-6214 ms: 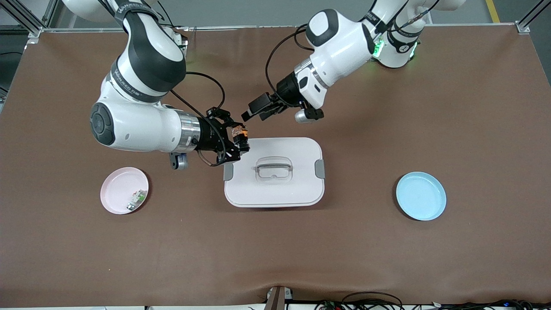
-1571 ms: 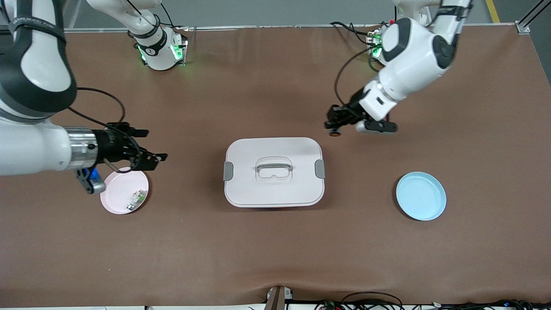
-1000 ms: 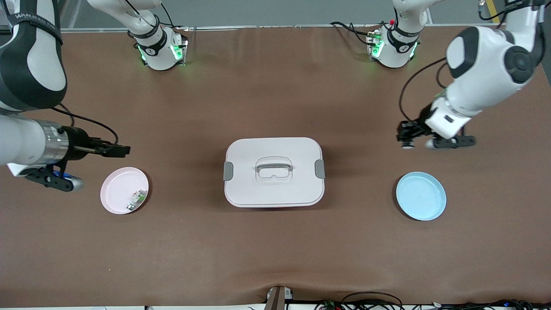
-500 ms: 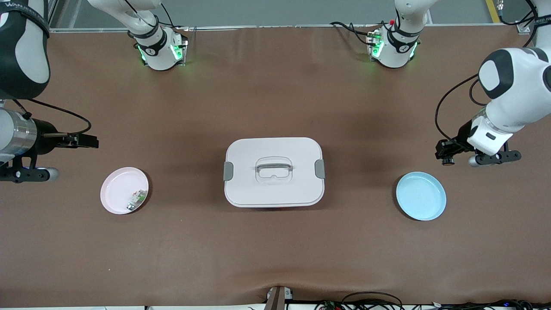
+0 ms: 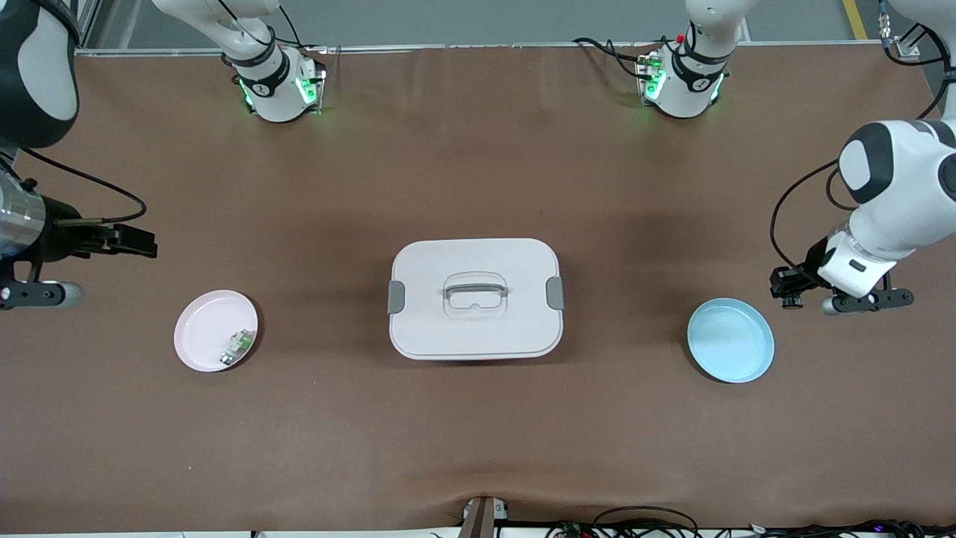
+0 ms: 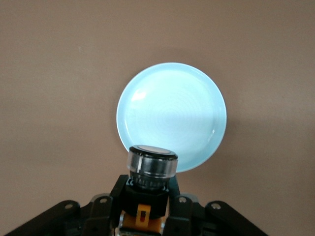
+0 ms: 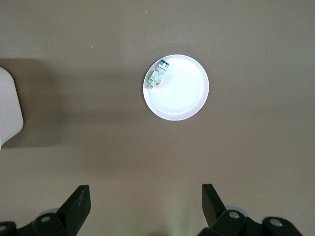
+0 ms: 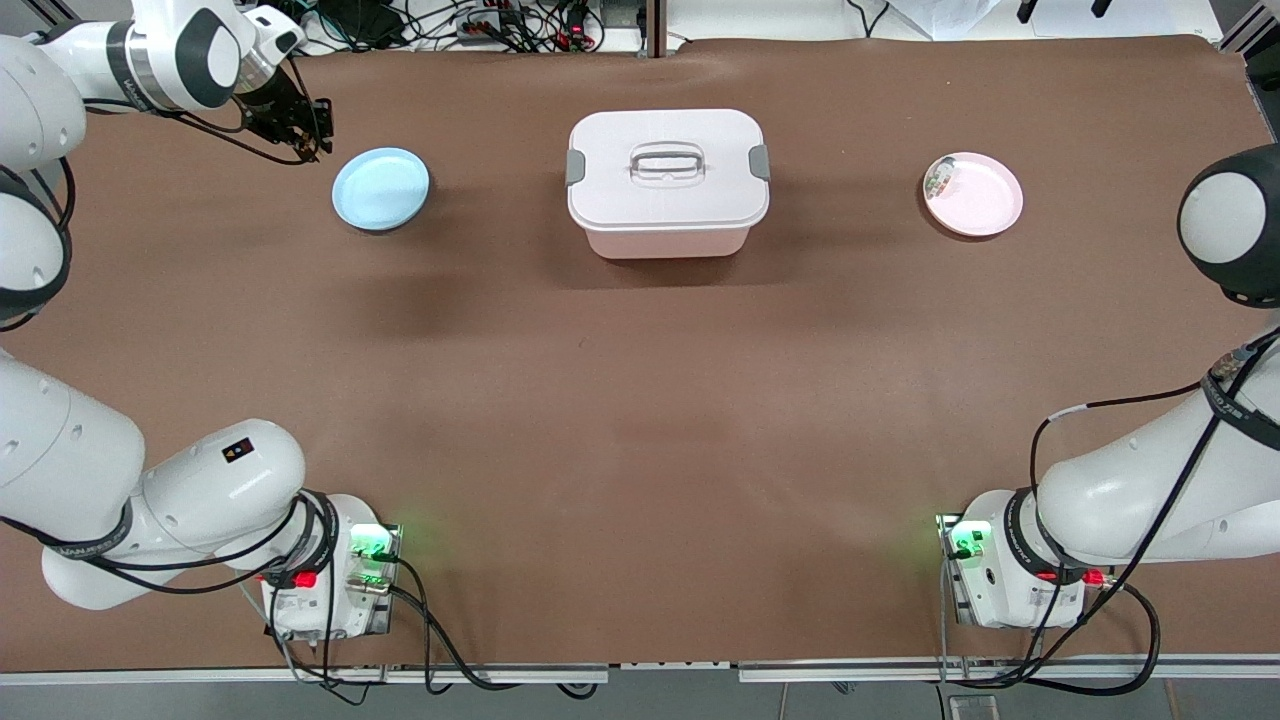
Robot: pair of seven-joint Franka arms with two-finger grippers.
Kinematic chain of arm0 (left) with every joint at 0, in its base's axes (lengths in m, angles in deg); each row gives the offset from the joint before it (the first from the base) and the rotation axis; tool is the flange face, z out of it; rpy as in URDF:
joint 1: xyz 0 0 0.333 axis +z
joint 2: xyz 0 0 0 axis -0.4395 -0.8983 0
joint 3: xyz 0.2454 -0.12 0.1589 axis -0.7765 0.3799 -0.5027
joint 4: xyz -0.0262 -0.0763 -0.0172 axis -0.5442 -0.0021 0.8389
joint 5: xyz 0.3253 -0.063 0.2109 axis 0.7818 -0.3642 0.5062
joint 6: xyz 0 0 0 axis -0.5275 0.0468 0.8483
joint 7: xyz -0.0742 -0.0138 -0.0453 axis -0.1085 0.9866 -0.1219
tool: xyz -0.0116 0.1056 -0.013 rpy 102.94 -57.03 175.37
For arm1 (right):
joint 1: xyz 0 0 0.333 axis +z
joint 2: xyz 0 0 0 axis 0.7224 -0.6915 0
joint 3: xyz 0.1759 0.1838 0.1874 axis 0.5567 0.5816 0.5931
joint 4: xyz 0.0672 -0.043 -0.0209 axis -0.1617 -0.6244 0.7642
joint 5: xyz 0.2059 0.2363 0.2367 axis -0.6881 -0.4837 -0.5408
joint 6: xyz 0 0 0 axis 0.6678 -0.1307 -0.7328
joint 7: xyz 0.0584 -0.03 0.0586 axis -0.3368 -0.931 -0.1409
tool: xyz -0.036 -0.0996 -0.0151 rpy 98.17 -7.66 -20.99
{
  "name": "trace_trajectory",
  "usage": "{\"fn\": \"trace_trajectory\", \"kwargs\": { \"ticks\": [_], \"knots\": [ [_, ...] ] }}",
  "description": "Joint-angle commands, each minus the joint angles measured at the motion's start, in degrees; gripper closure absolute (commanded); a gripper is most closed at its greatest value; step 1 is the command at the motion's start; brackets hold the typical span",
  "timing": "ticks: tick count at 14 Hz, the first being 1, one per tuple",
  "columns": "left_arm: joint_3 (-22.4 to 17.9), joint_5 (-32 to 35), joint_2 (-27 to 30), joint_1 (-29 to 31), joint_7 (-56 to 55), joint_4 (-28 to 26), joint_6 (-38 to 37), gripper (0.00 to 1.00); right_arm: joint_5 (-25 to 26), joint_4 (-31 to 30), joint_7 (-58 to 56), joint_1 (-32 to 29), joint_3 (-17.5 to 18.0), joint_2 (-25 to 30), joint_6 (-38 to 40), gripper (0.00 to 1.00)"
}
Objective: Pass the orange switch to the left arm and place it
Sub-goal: 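Carry the switch to the blue plate while the right gripper retracts, then lower the switch onto the blue plate and open the left gripper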
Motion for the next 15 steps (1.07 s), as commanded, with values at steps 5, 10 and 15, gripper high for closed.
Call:
{"fn": "trace_trajectory", "kwargs": {
  "ticks": [5,10,15],
  "knots": [
    [0.8,11.0,-9.4,-1.3,-23.5,7.9,2.6,0.94,-3.1,-0.4,3.3,-5.1,0.3,4.2,0.0,0.00],
    [0.4,10.4,-12.3,-3.6,-42.3,10.3,3.5,0.93,-3.0,-2.2,3.3,-5.7,0.2,6.1,1.5,0.00],
    [-13.3,9.4,-14.1,-16.3,-56.0,9.8,4.4,0.93,-3.5,-6.4,3.3,-6.7,0.3,9.2,-0.1,0.00]
  ]
}}
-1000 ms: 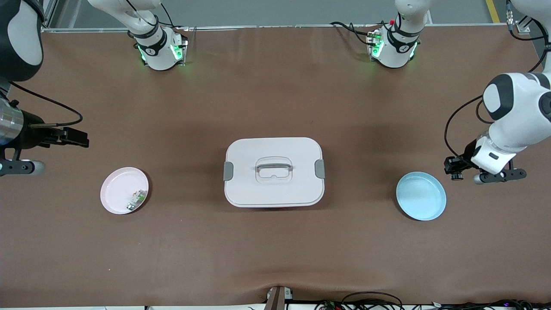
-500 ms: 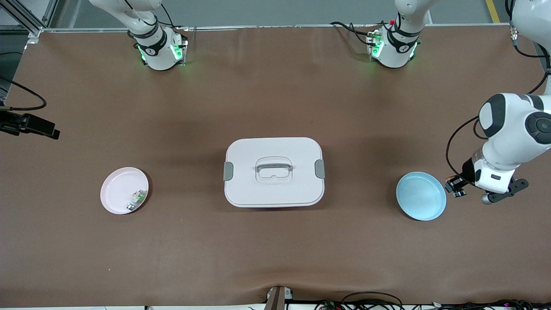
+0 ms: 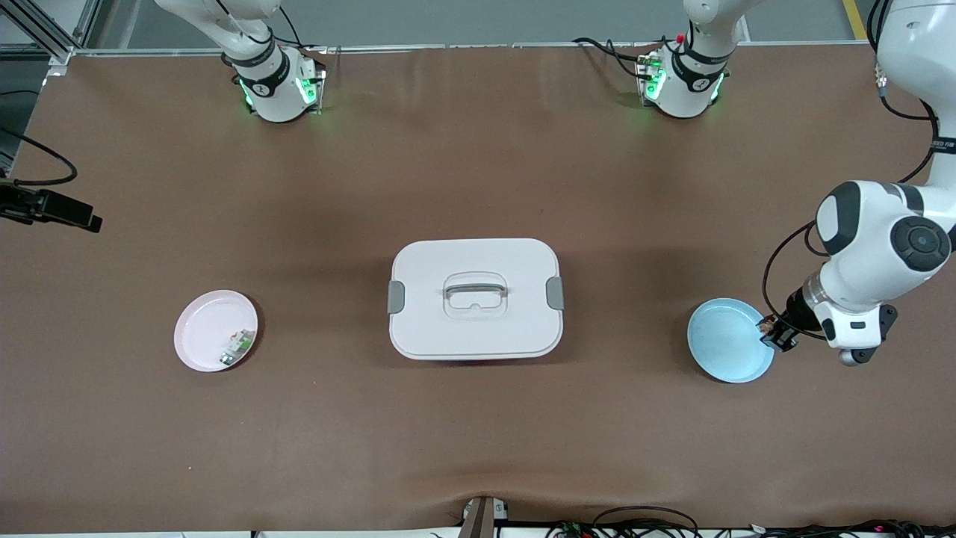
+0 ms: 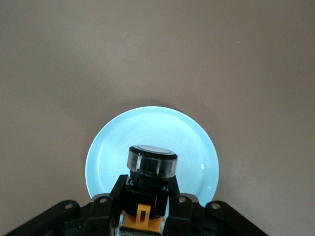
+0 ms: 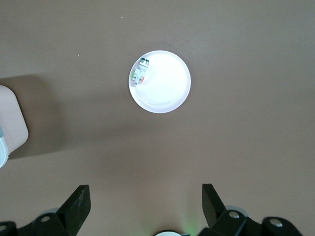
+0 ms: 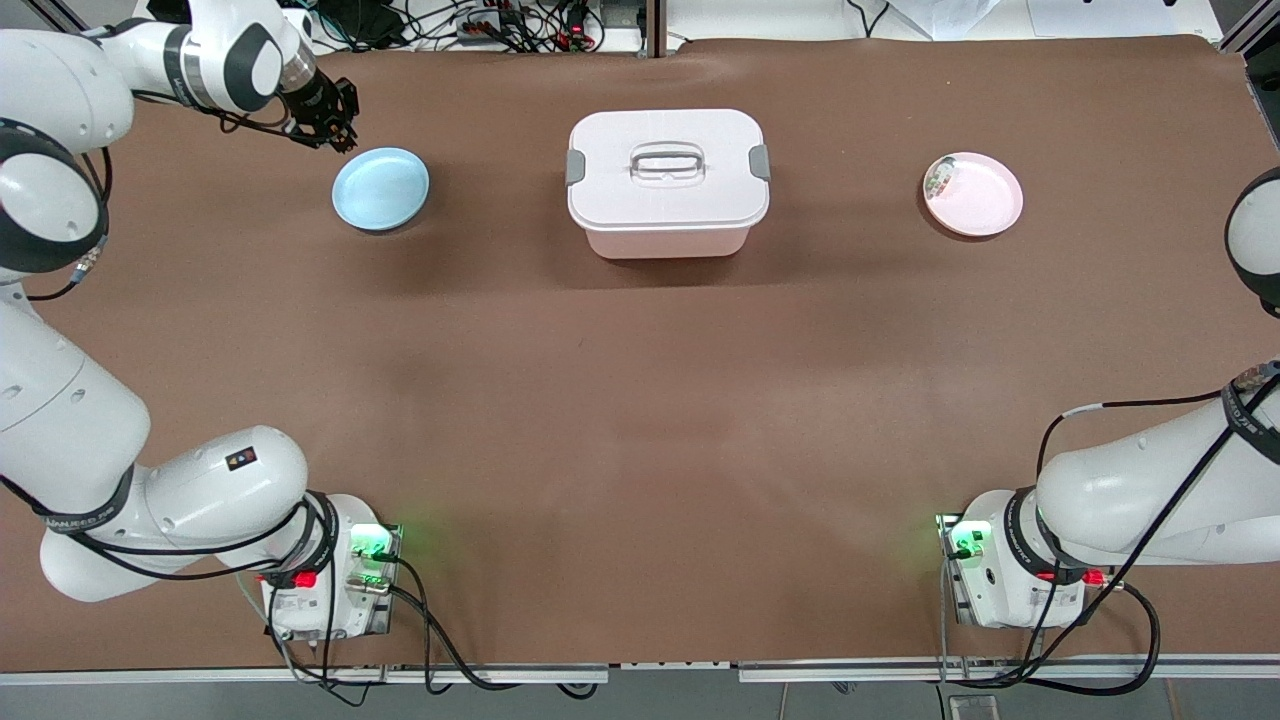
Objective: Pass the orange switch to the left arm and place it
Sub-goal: 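Lower the switch onto the blue plate and open the left gripper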
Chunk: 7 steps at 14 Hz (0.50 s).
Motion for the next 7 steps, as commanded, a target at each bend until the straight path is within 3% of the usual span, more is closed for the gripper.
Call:
{"fn": "trace_trajectory", "kwargs": {
  "ticks": [1,4,7],
  "knots": [
    [-8.0,-1.7,-1.3,-8.6,-8.5,0.6,2.3,0.93,-1.2,-3.1,0.8,-1.2,0.6,3.1,-0.7,0.00],
    [-10.6,-7.3,-2.5,-11.5,-13.9,0.5,4.0,0.93,-1.4,-4.1,0.7,-2.0,0.6,3.9,-1.5,0.00],
    [-19.3,-9.6,-4.2,-19.9,-19.3,0.1,7.7,0.93,-1.5,-4.5,0.2,-2.7,0.5,4.0,-1.8,0.00]
  ]
}}
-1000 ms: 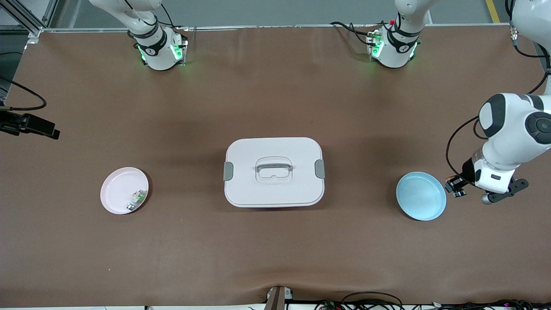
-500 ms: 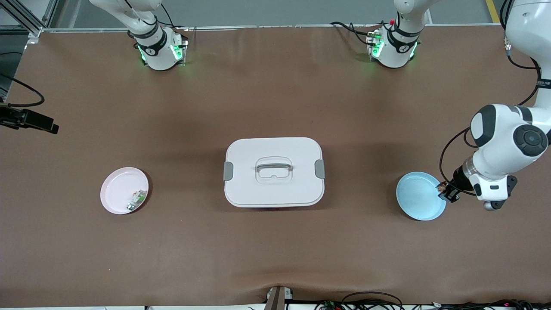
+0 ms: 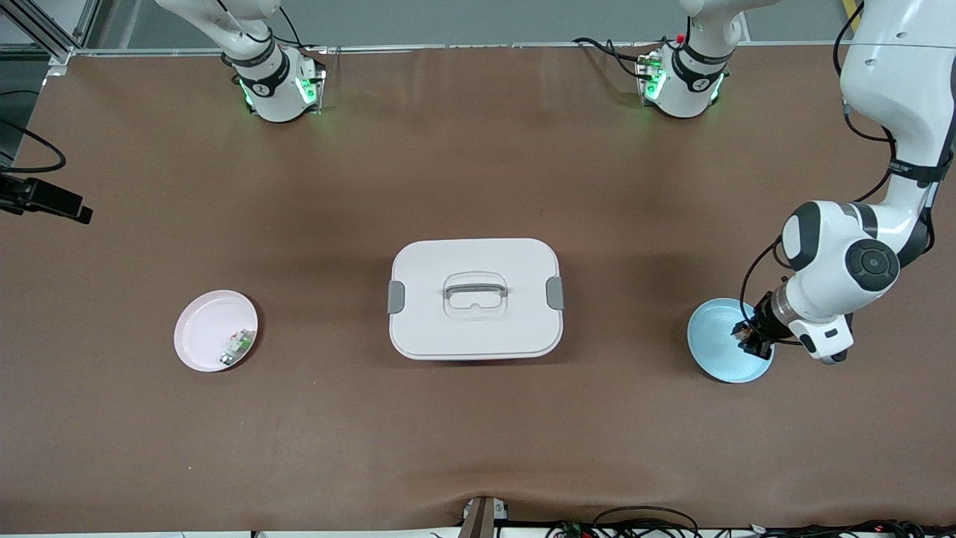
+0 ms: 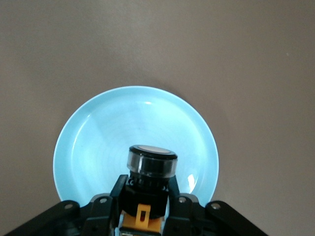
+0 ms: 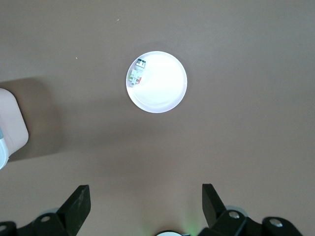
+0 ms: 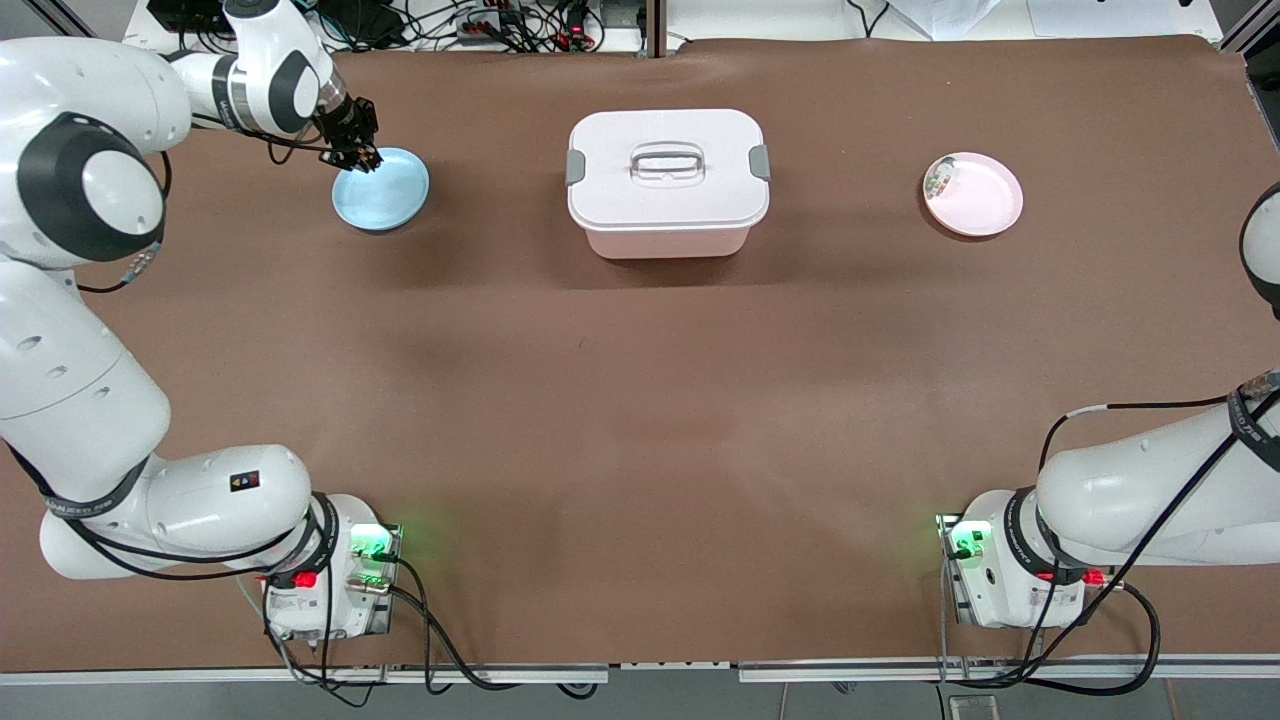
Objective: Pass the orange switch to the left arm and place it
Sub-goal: 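Lower the switch onto the blue plate and open the left gripper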
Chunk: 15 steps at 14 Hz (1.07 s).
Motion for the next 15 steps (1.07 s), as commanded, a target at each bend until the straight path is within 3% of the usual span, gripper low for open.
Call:
{"fn": "trace_trajectory", "kwargs": {
  "ticks": [1,2,4,5,11,15],
  "knots": [
    [-5.1,-1.4,-2.3,-5.6,-5.2,0.2,3.5,0.93,-1.2,-3.3,0.2,-1.2,0.3,2.3,-1.1,0.00],
    [-5.2,-1.4,-2.8,-5.8,-6.2,0.2,4.9,0.93,-1.2,-4.2,0.2,0.1,-1.4,2.9,-1.1,0.00],
    [-5.3,-1.3,-4.3,-6.5,-8.1,0.3,6.1,0.92,-1.7,-5.3,0.2,6.2,-7.9,3.9,-1.3,0.00],
    [-6.1,-1.3,-5.2,-7.3,-9.6,0.5,7.0,0.92,-2.0,-5.6,0.2,7.1,-8.9,4.1,-1.5,0.00],
    [-6.7,-1.2,-6.7,-7.6,-10.4,0.6,8.9,0.91,-2.6,-6.9,0.1,6.8,-8.8,5.1,-3.0,0.00],
    [-6.7,-0.9,-6.8,-7.4,-10.2,0.8,8.9,0.78,-2.6,-11.2,-0.1,6.6,-8.6,8.0,-5.8,0.00]
  ]
}}
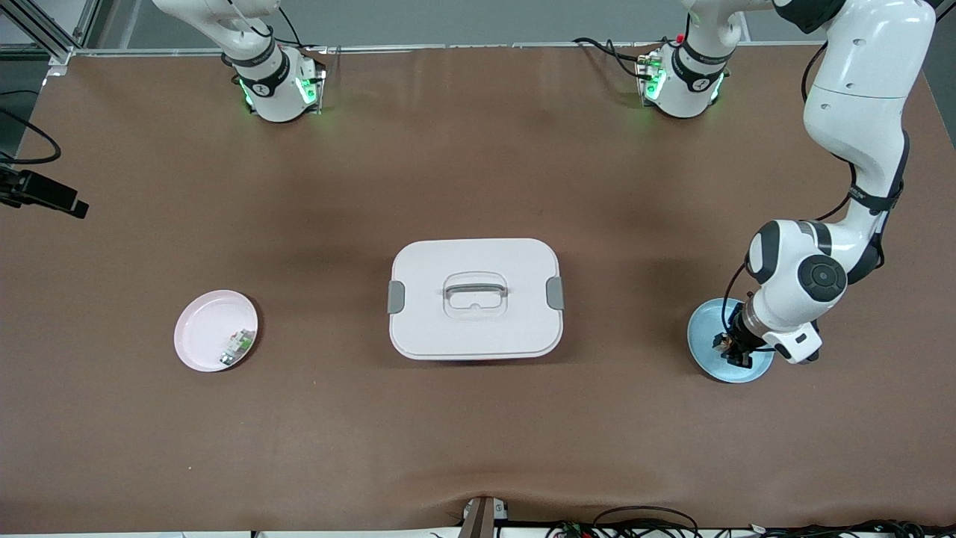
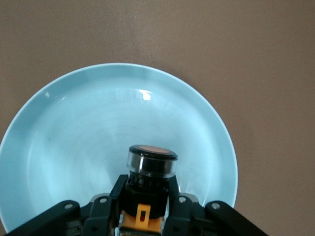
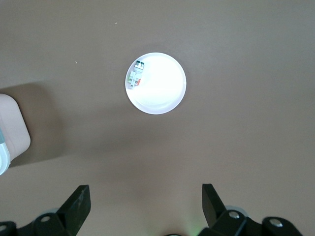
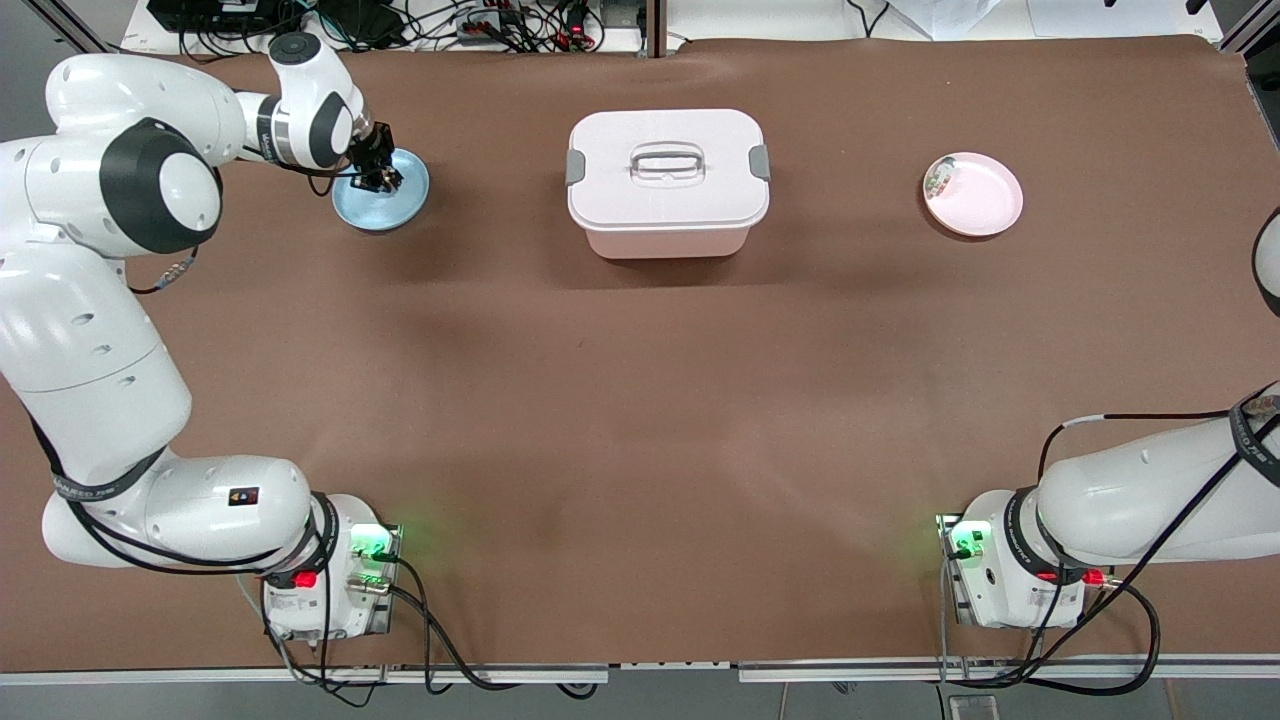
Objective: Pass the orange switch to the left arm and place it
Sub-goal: 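Lower the switch onto the blue plate and open the left gripper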
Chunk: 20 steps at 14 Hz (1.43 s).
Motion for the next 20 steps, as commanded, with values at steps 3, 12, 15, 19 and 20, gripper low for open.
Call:
{"fn": "trace_trajectory", "kwargs": {
  "ticks": [3,12,15,19,20],
  "knots": [
    [-0.9,0.0,-0.5,-0.7,-0.1,0.8,1.3,0.49,-0.6,-4.4,-0.1,-1.5,1.5,3.5,-1.7,0.00],
    [-0.8,0.2,5.4,-0.7,4.1,0.1,0.7,0.00,0.6,-3.9,-0.5,-4.3,7.8,4.1,-2.8,0.00],
    [-0.8,0.2,9.0,-0.6,14.2,-1.3,0.2,0.00,0.4,-4.8,-0.5,-4.5,7.7,4.8,-4.2,0.00],
    [-0.7,0.2,13.3,-0.4,32.0,-1.5,-4.7,0.00,0.3,-4.9,-0.5,-4.5,7.6,4.8,-4.2,0.00],
    [-0.7,0.2,14.2,-0.2,35.5,-2.0,-4.7,0.00,0.2,-4.9,-0.5,-4.5,7.6,4.8,-4.3,0.00]
  ]
}}
